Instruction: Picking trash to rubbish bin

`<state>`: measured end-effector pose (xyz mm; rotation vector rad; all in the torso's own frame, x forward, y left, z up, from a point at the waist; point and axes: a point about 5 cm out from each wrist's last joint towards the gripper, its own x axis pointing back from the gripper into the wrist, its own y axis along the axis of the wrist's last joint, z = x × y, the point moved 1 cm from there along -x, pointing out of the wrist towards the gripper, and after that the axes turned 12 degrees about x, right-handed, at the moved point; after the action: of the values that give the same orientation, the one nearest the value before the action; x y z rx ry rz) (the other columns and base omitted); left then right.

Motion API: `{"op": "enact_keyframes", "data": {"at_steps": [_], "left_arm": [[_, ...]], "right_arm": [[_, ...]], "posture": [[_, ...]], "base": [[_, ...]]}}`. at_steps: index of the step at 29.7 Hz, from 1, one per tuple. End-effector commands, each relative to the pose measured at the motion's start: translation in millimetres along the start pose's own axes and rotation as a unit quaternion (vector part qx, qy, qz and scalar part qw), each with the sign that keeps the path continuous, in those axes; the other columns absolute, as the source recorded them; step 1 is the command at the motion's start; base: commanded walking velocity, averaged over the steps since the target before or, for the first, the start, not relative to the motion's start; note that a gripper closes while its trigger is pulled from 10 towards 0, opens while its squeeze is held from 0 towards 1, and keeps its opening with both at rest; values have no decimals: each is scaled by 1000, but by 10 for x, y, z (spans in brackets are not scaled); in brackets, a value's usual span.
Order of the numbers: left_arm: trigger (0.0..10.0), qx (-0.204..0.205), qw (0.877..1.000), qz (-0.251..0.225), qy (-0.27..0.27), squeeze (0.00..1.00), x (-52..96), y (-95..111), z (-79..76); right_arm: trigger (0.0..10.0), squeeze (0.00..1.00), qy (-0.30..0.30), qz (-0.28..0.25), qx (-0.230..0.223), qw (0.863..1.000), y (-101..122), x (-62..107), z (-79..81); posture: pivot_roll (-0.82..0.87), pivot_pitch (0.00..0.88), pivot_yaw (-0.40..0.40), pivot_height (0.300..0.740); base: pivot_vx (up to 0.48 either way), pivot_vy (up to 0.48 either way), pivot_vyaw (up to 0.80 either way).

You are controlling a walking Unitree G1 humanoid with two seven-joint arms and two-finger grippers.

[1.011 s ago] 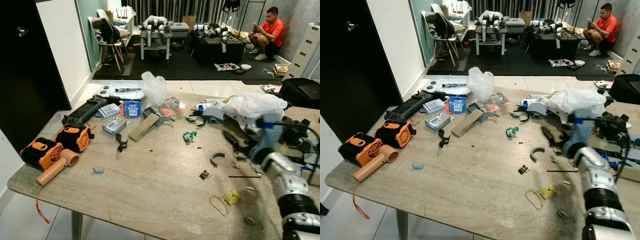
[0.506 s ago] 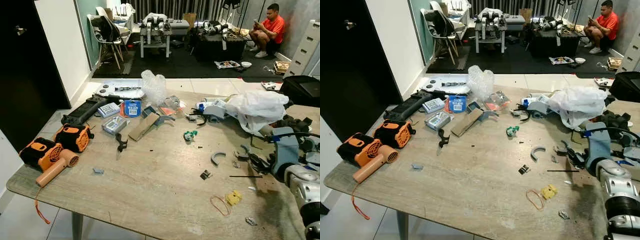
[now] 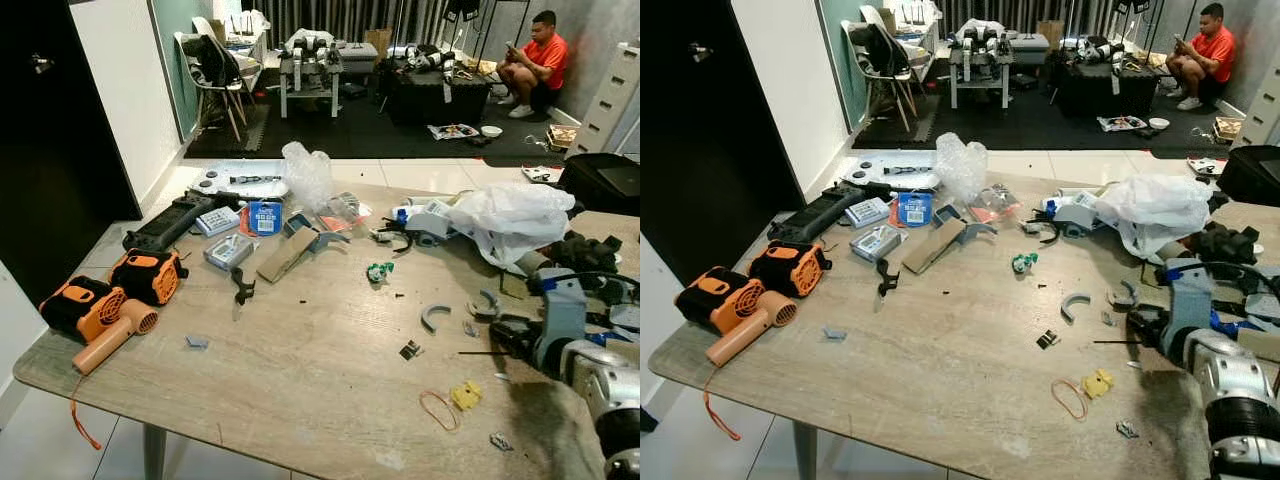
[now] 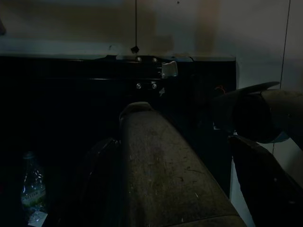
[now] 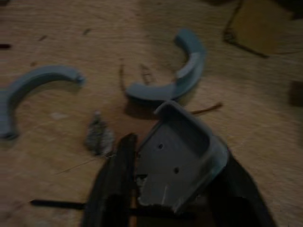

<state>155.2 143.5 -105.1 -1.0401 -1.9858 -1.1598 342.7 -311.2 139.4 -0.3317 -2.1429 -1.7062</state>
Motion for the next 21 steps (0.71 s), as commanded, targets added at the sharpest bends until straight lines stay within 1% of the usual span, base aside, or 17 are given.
{"op": "enact_keyframes", "data": {"at_steps": [1, 2, 3, 5, 6, 8, 9, 10, 11, 12, 13, 14, 15, 16, 17, 20, 21], "left_arm": [[10000, 4, 1000, 27, 12, 0, 39, -144, 71], [10000, 4, 1000, 27, 12, 0, 39, -144, 71], [10000, 5, 1000, 28, 12, 0, 39, -154, 70], [10000, 5, 1000, 28, 12, 0, 39, -157, 69], [10000, 6, 1000, 28, 12, 0, 39, -163, 67], [10000, 7, 1000, 28, 12, 0, 39, -166, 65], [10000, 7, 1000, 28, 12, 0, 38, -167, 64], [10000, 8, 1000, 28, 11, 0, 37, -168, 60], [10000, 8, 1000, 28, 11, 0, 37, -168, 60], [10000, 8, 1000, 28, 11, 0, 36, -168, 58], [10000, 8, 1000, 28, 11, 0, 33, -165, 53], [10000, 8, 1000, 28, 11, 0, 33, -165, 53], [10000, 8, 1000, 28, 11, 0, 33, -164, 52], [10000, 7, 1000, 28, 11, 0, 30, -159, 49], [10000, 7, 1000, 27, 10, 0, 28, -153, 45], [10000, 7, 1000, 25, 9, 0, 24, -139, 39], [10000, 7, 1000, 25, 9, 0, 24, -139, 39]], "right_arm": [[0, 0, 44, 58, -10, 997, -279, -29, 172], [0, 0, 44, 58, -10, 997, -279, -29, 172], [0, 0, 59, 65, -11, 996, -304, -24, 222], [0, 0, 64, 67, -11, 996, -311, -22, 237], [0, 0, 75, 70, -14, 995, -318, -17, 270], [0, 0, 78, 67, -19, 995, -307, -15, 281], [0, 0, 80, 64, -22, 994, -299, -14, 288], [0, 0, 82, 39, -34, 995, -223, -16, 288], [0, 0, 82, 39, -34, 995, -223, -16, 288], [0, 0, 94, -12, -59, 994, -68, -13, 304], [0, 0, 129, -113, -95, 981, 229, 33, 350], [0, 0, 129, -113, -95, 981, 229, 33, 350], [0, 0, 141, -141, -103, 975, 306, 56, 367], [0, 0, 170, -187, -128, 959, 442, 114, 414], [0, 0, 188, -208, -135, 950, 506, 149, 457], [0, 0, 227, -247, -140, 932, 607, 223, 560], [0, 0, 227, -247, -140, 932, 607, 223, 560]], "posture": [[-172, 147, 42, 740], [-172, 147, 42, 740], [-172, 149, 40, 740], [-172, 149, 40, 740], [-173, 149, 39, 740], [-173, 150, 37, 740], [-173, 150, 37, 740], [-174, 148, 37, 740], [-174, 148, 37, 740], [-174, 148, 37, 740], [-174, 148, 37, 740], [-174, 148, 37, 740], [-174, 148, 37, 740], [-174, 148, 37, 740], [-174, 148, 37, 740], [-174, 148, 37, 740], [-174, 148, 37, 740]], "base": [[0, 0, 0], [0, 0, 0], [0, 0, 0], [0, 0, 0], [0, 0, 0], [0, 0, 0], [0, 0, 0], [0, 0, 0], [0, 0, 0], [0, 0, 0], [0, 0, 0], [0, 0, 0], [0, 0, 0], [0, 0, 0], [0, 0, 0], [0, 0, 0], [0, 0, 0]]}}
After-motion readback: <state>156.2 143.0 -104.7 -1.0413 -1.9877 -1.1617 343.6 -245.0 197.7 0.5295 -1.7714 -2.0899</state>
